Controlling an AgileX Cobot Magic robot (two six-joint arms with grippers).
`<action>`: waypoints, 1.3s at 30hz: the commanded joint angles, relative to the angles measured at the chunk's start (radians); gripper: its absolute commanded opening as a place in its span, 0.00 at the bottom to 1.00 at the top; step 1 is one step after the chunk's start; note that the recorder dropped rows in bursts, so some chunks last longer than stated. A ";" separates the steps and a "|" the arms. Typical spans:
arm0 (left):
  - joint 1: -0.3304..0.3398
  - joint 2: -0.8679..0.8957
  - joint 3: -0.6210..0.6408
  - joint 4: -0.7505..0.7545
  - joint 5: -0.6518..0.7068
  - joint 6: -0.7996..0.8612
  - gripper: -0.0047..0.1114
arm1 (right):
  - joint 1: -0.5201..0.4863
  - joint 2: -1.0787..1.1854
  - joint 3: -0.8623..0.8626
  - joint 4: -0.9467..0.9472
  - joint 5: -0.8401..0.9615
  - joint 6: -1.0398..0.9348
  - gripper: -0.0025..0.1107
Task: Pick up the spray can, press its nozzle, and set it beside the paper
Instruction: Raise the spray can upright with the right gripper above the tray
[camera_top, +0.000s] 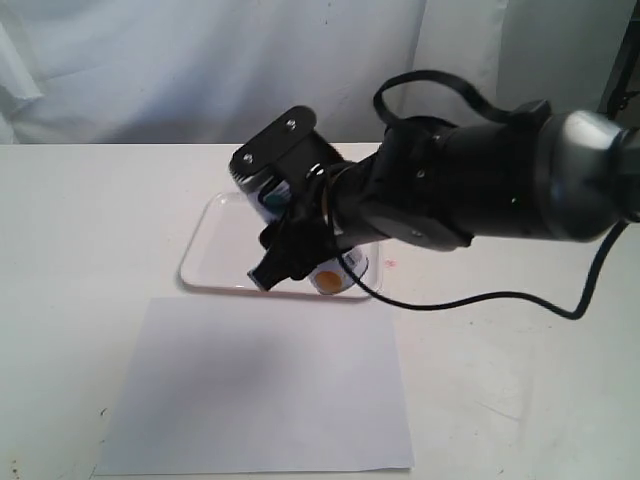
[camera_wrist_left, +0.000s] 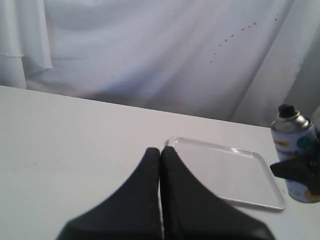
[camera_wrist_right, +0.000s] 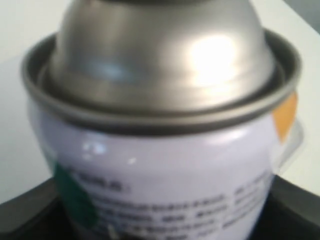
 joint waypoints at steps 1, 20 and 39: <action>0.002 -0.058 0.008 0.016 0.030 -0.009 0.04 | -0.050 -0.041 -0.011 0.051 -0.108 0.003 0.02; 0.002 -0.062 0.212 0.119 -0.367 -0.082 0.04 | -0.080 -0.047 0.023 0.040 -0.487 0.005 0.02; 0.002 -0.062 0.333 0.122 -0.401 -0.082 0.04 | -0.342 -0.004 0.023 0.008 -0.969 0.047 0.02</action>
